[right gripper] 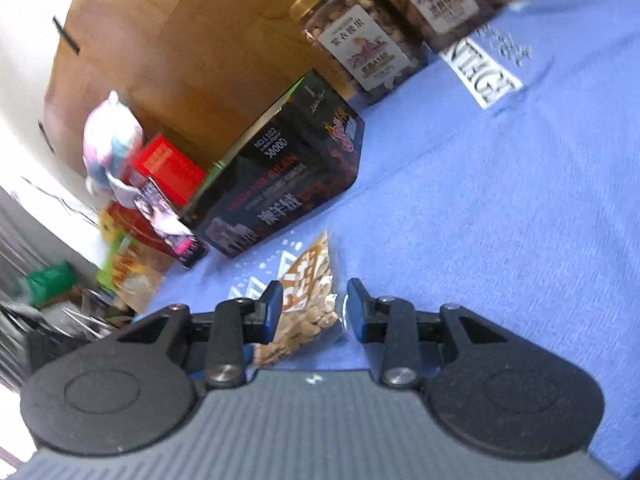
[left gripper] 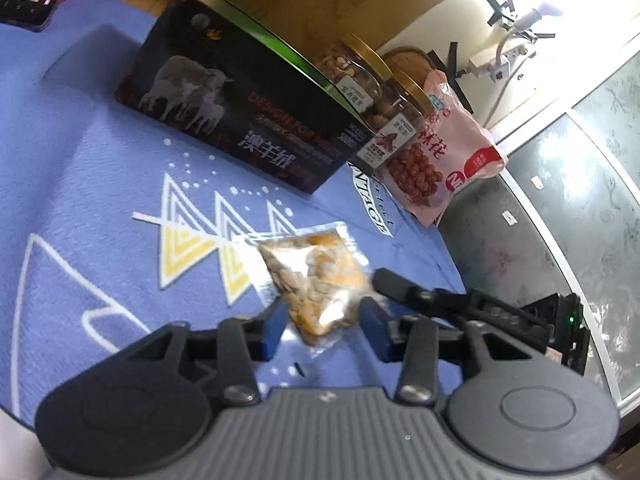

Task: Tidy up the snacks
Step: 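Grasp the clear pumpkin seed bag with the left tool while the right tool grasps it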

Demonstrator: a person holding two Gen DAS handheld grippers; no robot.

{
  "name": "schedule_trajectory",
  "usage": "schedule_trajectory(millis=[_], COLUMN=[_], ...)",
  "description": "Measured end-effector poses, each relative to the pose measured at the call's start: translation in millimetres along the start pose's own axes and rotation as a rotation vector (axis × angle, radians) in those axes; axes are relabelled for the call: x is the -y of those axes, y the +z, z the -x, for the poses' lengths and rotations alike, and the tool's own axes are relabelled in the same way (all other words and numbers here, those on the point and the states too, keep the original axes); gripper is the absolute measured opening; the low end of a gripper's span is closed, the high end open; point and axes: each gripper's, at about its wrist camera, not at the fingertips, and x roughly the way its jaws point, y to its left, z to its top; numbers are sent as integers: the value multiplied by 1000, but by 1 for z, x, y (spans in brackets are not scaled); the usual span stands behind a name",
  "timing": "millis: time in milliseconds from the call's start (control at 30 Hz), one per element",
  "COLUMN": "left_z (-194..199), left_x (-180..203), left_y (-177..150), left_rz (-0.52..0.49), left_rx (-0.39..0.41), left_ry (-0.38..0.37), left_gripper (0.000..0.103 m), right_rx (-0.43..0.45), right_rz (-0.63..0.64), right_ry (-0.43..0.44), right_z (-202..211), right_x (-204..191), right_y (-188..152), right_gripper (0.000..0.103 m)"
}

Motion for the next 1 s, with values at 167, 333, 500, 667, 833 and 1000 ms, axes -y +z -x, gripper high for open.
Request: schedule_trajectory(millis=[167,333,500,667,833,1000], left_z=[2,4,14,17,22,22], left_x=[-6,-6,-5,-4,-8,-9], left_y=[-1,-1,-1,1,2,2], left_rz=[-5,-4,-9,-9,32,48], left_rx=[12,19,79,88,99,106], left_ry=[0,-20,-33,-62,-147,-162], left_gripper=[24,27,53,64,84,82], right_rx=[-8,21,87,151,146,74], right_rz=[-34,-4,-146,-272,-323,-365], right_ry=[23,-10,58,165,261,337], right_z=[-6,-6,14,29,26,7], right_x=[1,-8,14,24,17,11], right_y=[-5,-11,-7,-1,-1,-8], right_gripper=[21,17,12,12,12,12])
